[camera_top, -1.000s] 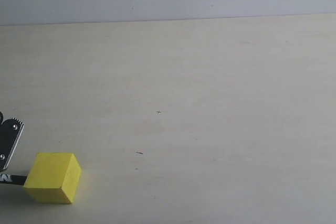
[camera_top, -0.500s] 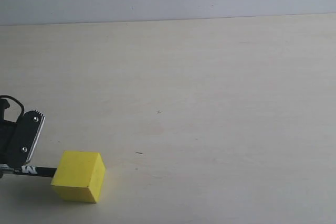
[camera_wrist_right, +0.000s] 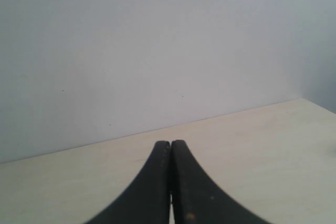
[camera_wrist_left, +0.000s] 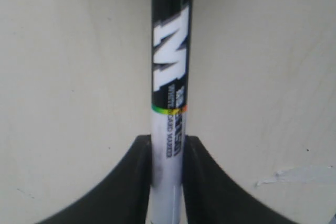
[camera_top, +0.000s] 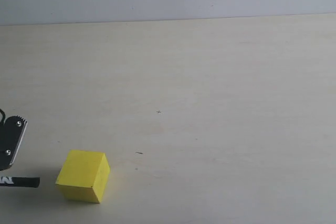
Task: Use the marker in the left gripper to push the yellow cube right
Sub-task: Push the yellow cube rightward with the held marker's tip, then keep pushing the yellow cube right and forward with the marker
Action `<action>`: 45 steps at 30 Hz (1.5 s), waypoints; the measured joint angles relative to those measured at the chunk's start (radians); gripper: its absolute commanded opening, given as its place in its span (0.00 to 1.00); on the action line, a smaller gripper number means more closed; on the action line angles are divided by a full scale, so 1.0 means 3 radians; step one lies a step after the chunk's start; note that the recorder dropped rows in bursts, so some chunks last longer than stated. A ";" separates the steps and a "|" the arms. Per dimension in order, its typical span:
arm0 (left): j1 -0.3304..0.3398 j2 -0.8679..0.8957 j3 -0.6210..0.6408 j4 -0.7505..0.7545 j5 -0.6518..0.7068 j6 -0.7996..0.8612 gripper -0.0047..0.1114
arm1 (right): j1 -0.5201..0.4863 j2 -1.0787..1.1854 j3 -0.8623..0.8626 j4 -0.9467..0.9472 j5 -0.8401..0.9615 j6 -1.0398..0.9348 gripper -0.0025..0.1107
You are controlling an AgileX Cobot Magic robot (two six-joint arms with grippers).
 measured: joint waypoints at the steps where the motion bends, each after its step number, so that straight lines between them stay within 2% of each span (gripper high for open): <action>1: -0.0066 0.0000 0.0000 -0.0020 -0.0044 0.0000 0.04 | 0.0000 0.0000 0.0000 0.0000 0.0000 0.0000 0.02; 6: -0.0597 0.0005 -0.0051 -0.0098 -0.0192 -0.0006 0.04 | 0.0000 0.0000 0.0000 0.0000 0.0000 0.0000 0.02; 8: -0.0704 0.0005 -0.0072 -0.0137 -0.0223 -0.0051 0.04 | 0.0000 0.0000 0.0000 0.0000 0.0000 0.0000 0.02; 11: -0.0659 0.0005 -0.0077 -0.0143 -0.0143 -0.0173 0.04 | 0.0000 0.0000 0.0000 0.0000 0.0000 0.0000 0.02; 14: -0.0295 0.0005 -0.0077 -0.0146 0.0127 -0.0251 0.04 | 0.0000 0.0000 0.0000 0.0000 0.0000 0.0000 0.02; 17: -0.0251 0.0005 -0.0077 -0.0308 0.0147 -0.0260 0.04 | 0.0000 0.0000 0.0000 0.0000 0.0000 0.0000 0.02; 19: -0.0349 0.0005 -0.0077 -0.0399 0.0067 -0.0265 0.04 | 0.0000 0.0000 0.0000 0.0000 0.0000 0.0000 0.02; 23: -0.0825 0.0005 -0.0077 -0.0556 -0.0221 -0.0273 0.04 | 0.0000 0.0000 0.0000 0.0000 0.0000 0.0000 0.02; 25: -0.0952 0.0005 -0.0077 -0.0571 -0.0354 -0.0273 0.04 | 0.0000 0.0000 0.0000 0.0000 0.0000 0.0000 0.02; 32: -0.0801 0.0005 -0.0077 -0.0292 -0.0123 -0.0595 0.04 | 0.0000 0.0000 0.0000 0.0000 0.0000 0.0000 0.02; 40: -0.0794 0.0005 -0.0077 -0.0168 -0.0190 -0.0698 0.04 | 0.0000 0.0000 0.0000 0.0000 0.0000 0.0000 0.02; 45: -0.1015 0.0005 -0.0077 -0.0269 -0.0533 -0.0711 0.04 | 0.0000 0.0000 0.0000 0.0000 0.0000 0.0000 0.02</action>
